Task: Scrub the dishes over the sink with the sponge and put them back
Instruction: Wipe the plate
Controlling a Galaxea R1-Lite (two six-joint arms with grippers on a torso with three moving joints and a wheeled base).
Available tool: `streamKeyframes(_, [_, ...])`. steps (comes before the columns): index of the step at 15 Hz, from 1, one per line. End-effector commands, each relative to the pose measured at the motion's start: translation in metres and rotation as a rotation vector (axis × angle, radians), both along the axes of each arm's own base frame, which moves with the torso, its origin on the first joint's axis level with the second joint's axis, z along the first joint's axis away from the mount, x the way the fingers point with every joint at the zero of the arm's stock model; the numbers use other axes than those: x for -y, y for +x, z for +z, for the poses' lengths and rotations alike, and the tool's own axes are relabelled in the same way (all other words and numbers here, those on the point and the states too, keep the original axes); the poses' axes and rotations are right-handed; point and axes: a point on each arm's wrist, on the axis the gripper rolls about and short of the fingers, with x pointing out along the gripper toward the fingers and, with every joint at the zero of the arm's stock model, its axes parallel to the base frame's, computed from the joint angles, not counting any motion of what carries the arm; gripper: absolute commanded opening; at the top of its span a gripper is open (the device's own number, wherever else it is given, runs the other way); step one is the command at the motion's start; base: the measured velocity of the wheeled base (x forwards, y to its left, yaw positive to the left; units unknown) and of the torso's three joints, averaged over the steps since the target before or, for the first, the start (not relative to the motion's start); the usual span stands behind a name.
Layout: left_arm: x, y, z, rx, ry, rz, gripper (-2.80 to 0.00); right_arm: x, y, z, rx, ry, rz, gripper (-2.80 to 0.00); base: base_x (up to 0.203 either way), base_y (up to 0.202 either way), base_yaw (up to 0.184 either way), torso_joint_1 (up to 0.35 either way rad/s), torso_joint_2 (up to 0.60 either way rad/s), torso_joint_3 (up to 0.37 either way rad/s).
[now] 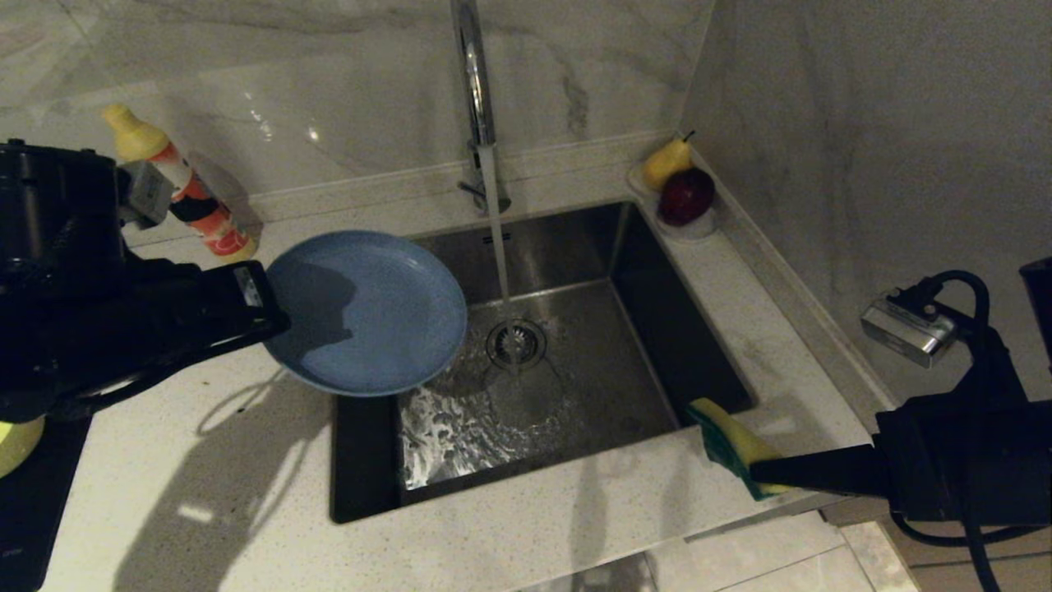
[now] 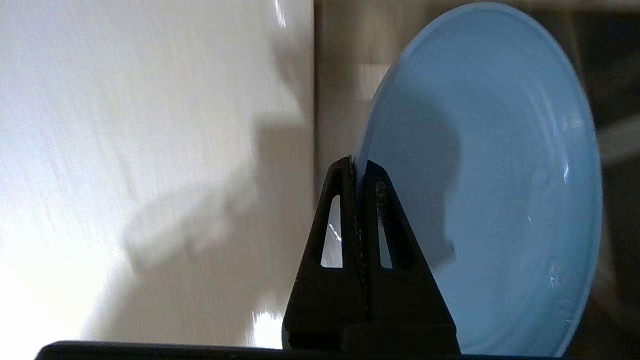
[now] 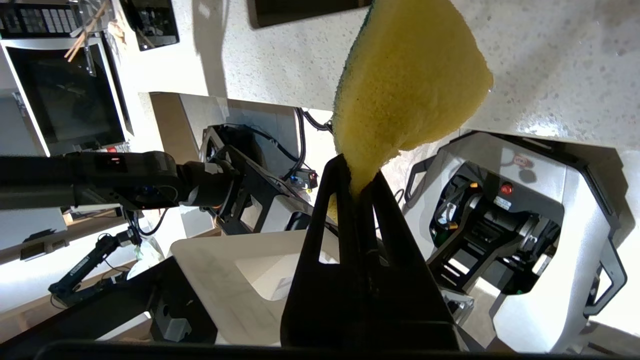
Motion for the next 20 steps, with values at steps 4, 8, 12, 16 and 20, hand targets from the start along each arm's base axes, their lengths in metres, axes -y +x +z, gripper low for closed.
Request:
streamKeyframes(4, [-0.016,-0.074,-0.028,-0.172,-0.103,-0.092,-2.8,0.001,-0.001,0.0,-0.005,0.003,-0.003,-2.8,0.0,0.0,0.0,0.0,0.0,0.0])
streamKeyframes(8, [-0.022,-0.104,-0.045,-0.19,-0.085,-0.209,-2.8,0.001,-0.001,-0.002,-0.017,-0.004,-0.007,-2.8,0.0,0.0,0.0,0.0,0.0,0.0])
streamKeyframes(12, [-0.027,-0.127,-0.07,-0.218,0.07,-0.299,-2.8,0.002,-0.002,-0.003,-0.019,-0.004,-0.007,-2.8,0.0,0.0,0.0,0.0,0.0,0.0])
streamKeyframes(16, [-0.027,-0.131,-0.09,-0.208,0.153,-0.382,-2.8,0.002,-0.001,-0.004,-0.023,-0.008,-0.008,-2.8,0.0,0.0,0.0,0.0,0.0,0.0])
streamKeyframes(20, [-0.021,-0.116,-0.101,-0.201,0.192,-0.413,-2.8,0.0,0.002,-0.006,-0.027,-0.013,-0.003,-2.8,0.0,0.0,0.0,0.0,0.0,0.0])
